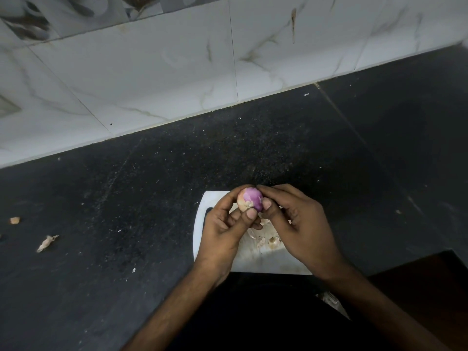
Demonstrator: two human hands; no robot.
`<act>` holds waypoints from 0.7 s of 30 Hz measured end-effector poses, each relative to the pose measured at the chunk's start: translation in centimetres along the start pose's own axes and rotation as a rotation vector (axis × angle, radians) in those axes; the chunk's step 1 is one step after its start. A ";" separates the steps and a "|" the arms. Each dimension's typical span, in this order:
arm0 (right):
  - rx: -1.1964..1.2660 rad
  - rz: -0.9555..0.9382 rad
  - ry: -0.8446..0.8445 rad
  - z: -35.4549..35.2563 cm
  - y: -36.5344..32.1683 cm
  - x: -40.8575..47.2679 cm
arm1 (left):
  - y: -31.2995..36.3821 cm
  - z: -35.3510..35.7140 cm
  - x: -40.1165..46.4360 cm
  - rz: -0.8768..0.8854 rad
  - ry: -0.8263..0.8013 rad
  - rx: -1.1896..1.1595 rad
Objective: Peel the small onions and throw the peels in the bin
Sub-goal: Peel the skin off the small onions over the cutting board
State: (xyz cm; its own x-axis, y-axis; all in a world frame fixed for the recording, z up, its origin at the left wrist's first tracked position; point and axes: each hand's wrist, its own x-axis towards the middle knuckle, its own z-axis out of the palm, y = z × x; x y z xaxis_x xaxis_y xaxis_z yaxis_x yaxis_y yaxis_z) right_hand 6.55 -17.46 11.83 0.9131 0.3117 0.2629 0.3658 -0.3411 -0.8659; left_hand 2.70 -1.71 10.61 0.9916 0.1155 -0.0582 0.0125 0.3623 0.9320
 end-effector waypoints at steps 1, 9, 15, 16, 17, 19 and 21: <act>-0.021 -0.009 -0.003 0.1 -0.1 0.0 | 0.0 0.0 0.0 0.000 0.005 0.001; -0.116 -0.036 0.064 0.0 0.0 -0.1 | -0.1 -0.2 0.1 0.018 0.032 0.049; -0.124 -0.260 -0.031 -0.7 0.0 -0.1 | -0.2 -0.5 0.1 0.018 -0.001 0.079; -0.121 -0.261 -0.033 -0.7 0.1 -0.1 | -0.2 -0.5 0.1 0.022 -0.004 0.087; -0.121 -0.249 -0.026 -0.6 0.2 -0.1 | -0.2 -0.5 0.1 0.025 -0.002 0.092; -0.133 -0.216 -0.004 -0.6 0.3 -0.1 | 0.0 -0.5 0.0 0.034 0.013 0.111; -0.111 -0.179 0.023 -0.6 0.2 -0.2 | 0.0 -0.5 -0.1 0.036 0.014 0.125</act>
State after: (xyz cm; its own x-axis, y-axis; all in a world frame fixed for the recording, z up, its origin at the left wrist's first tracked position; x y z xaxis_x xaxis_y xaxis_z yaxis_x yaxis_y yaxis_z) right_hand 6.59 -18.16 11.87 0.8350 0.3560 0.4196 0.5393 -0.3777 -0.7527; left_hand 2.58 -1.23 10.47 0.9899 0.1391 -0.0279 -0.0064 0.2399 0.9708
